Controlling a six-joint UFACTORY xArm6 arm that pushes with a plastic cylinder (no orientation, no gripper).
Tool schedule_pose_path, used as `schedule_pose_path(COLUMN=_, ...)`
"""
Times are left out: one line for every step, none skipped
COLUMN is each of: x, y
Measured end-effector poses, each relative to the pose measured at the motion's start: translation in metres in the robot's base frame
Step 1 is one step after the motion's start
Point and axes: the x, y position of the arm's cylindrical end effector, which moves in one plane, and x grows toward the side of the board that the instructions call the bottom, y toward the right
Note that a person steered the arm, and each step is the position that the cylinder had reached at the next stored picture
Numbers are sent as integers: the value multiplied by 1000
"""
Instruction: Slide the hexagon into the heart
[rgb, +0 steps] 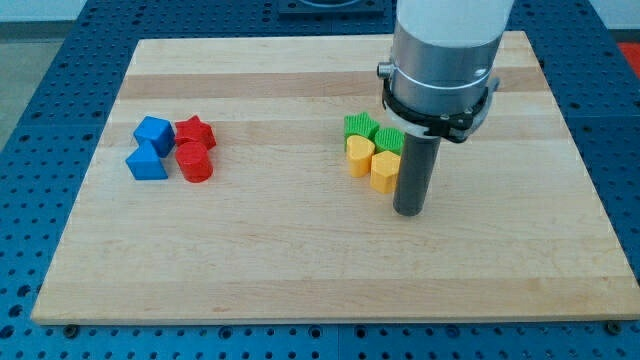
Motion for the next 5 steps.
schedule_pose_path(x=-1, y=1)
schedule_pose_path(x=-6, y=1)
schedule_pose_path(x=-9, y=1)
schedule_pose_path(x=-10, y=1)
schedule_pose_path(x=-11, y=1)
